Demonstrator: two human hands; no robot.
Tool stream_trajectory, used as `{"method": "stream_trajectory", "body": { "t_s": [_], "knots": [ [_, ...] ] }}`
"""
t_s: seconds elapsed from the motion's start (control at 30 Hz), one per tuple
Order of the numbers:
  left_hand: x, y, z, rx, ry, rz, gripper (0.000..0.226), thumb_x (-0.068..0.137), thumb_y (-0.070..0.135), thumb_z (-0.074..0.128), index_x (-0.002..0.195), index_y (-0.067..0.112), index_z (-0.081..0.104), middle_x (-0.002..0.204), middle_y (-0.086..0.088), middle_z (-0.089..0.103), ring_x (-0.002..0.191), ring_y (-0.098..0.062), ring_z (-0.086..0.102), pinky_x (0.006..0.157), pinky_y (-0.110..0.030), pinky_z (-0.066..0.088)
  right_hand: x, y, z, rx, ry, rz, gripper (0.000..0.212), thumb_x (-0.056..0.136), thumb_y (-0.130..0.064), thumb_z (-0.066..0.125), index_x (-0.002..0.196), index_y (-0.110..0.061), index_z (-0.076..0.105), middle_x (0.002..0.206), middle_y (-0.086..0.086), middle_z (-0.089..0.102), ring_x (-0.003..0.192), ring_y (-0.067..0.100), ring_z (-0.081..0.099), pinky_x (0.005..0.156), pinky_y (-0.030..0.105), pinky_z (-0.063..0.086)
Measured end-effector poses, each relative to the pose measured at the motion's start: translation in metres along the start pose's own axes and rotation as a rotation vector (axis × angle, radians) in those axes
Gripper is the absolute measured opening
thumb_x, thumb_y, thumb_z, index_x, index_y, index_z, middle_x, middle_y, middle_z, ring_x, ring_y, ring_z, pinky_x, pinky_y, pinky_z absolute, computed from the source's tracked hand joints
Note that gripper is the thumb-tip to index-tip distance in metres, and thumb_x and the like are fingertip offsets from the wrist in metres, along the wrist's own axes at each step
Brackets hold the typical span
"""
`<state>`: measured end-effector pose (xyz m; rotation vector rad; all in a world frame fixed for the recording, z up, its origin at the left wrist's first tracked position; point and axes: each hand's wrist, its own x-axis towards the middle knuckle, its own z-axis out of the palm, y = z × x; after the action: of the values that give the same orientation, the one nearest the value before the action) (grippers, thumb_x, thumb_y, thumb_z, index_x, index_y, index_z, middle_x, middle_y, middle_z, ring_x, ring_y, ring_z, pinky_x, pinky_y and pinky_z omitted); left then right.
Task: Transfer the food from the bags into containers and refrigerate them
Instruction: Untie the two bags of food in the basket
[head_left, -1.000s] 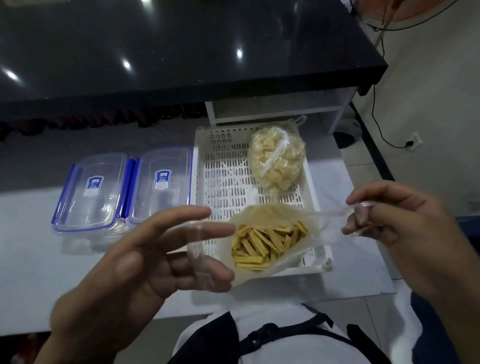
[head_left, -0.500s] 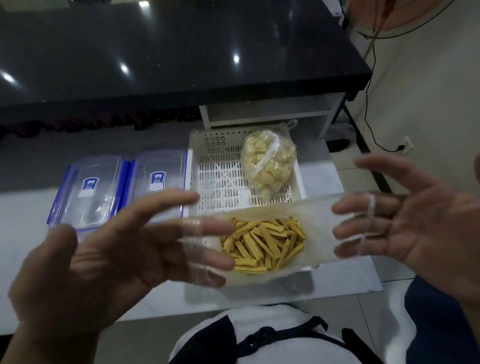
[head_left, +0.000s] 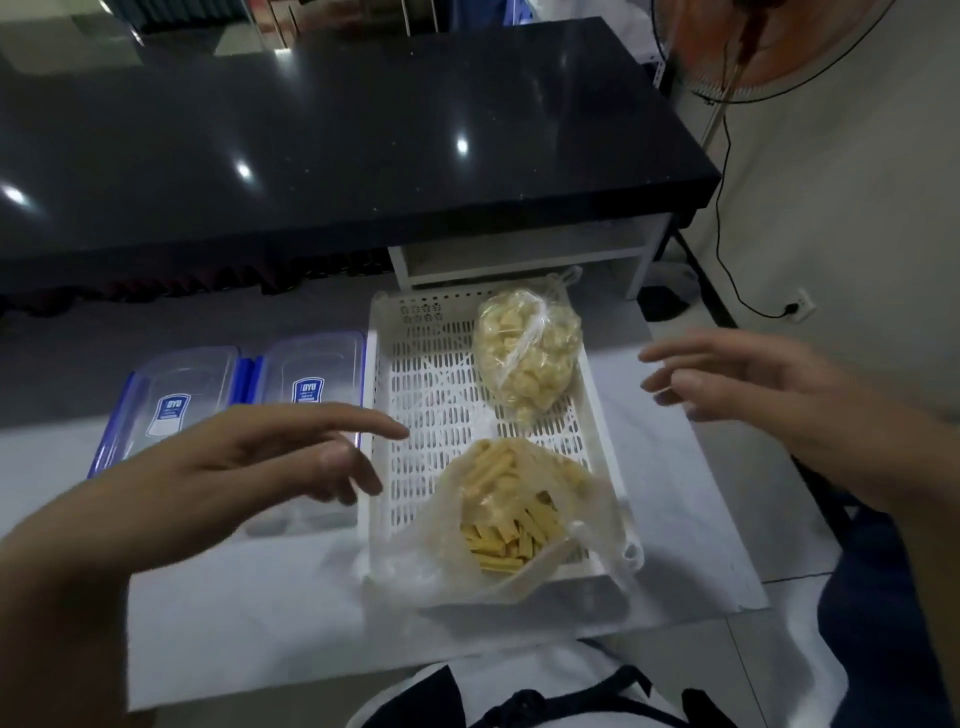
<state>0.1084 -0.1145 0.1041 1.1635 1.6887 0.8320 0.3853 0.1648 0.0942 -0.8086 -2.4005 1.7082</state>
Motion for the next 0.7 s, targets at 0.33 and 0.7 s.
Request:
{"method": "stream_trajectory", "body": {
  "t_s": [0.33,0.7],
  "knots": [
    [0.142,-0.029,0.012,0.296,0.23,0.001,0.041,0.094,0.039,0.063,0.134,0.039,0.056,0.136,0.016,0.055,0.122,-0.003,0.053,0.106,-0.035,0.046,0.108,0.05,0.049,-0.237,0.231,0.121,0.048,0.09,-0.046,0.066,0.135,-0.033,0.056,0.14,-0.011,0.053,0.127,0.009,0.047,0.094,0.028,0.038],
    [0.266,-0.029,0.026,0.718,0.148,0.111,0.047,0.095,0.021,0.053,0.142,0.027,0.052,0.151,0.003,0.045,0.138,-0.023,0.039,0.114,-0.046,0.034,0.174,0.057,0.084,-0.246,0.462,0.07,0.042,0.092,-0.035,0.066,0.131,-0.021,0.059,0.131,0.0,0.06,0.117,0.02,0.057,0.094,0.037,0.05]
  ]
}}
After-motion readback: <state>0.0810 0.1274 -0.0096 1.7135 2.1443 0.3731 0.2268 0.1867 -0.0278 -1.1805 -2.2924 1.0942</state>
